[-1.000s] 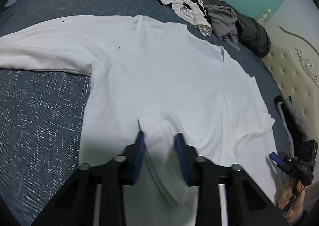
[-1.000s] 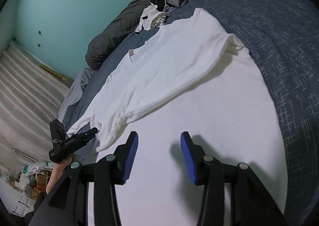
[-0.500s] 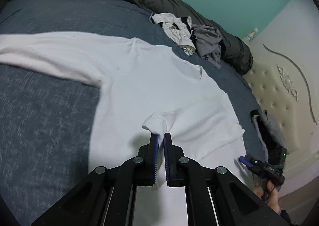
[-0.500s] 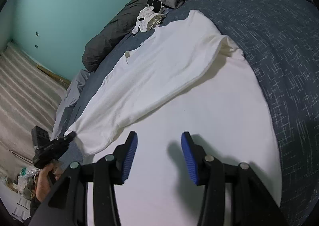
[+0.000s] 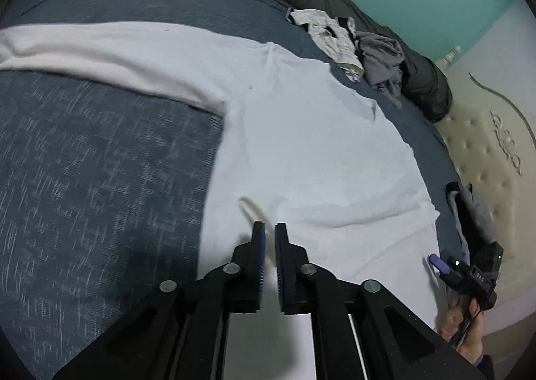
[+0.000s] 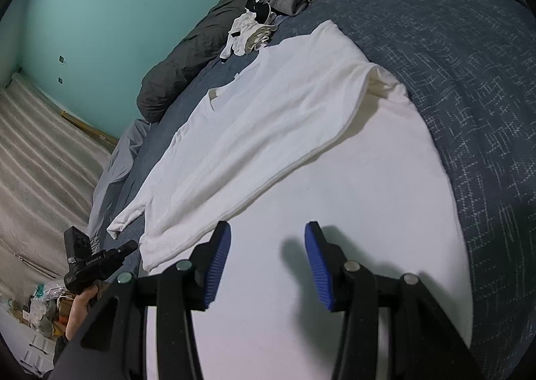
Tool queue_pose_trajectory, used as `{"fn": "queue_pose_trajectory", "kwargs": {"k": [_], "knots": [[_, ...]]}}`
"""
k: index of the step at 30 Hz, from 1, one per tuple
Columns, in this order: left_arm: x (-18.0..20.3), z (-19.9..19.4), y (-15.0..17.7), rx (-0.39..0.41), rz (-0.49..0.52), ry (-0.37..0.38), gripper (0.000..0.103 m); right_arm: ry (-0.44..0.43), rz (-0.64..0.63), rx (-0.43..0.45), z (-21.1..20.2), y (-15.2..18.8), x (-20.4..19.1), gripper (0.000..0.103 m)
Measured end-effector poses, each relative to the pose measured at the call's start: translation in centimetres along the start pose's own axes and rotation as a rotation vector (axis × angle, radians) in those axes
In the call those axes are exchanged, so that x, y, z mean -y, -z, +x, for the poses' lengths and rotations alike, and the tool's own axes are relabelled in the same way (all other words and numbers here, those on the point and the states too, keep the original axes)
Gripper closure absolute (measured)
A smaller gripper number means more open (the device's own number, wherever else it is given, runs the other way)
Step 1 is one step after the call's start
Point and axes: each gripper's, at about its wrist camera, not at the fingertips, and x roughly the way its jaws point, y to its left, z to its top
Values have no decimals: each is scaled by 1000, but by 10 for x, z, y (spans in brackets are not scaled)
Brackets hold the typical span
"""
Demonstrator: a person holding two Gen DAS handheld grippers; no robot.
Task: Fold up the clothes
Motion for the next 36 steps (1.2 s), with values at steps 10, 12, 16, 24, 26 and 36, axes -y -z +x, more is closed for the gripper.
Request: {"fn": "queue_pose_trajectory", "kwargs": {"k": [10,12,16,24,26,36], "knots": [[8,25,27,-117,-17,89,68,-4,-24,-7,3,2,-7,56],[10,28,27,-124,5,82,70,-3,-23,-7,4,2,-7,56],[14,30,26,-148,20,107,99,-4,-17,-10,4,2,-5,56],[8,-5,24,-122,-6,162,100,-13,-14,-9,3,0,-6,56],[-2,-5,29,-134,-26,151,100,-14,-12,-11,3,1,-6,56],[-4,2,30,-138,-30,100,85,1,1,-10,4,2,-3,56]]}}
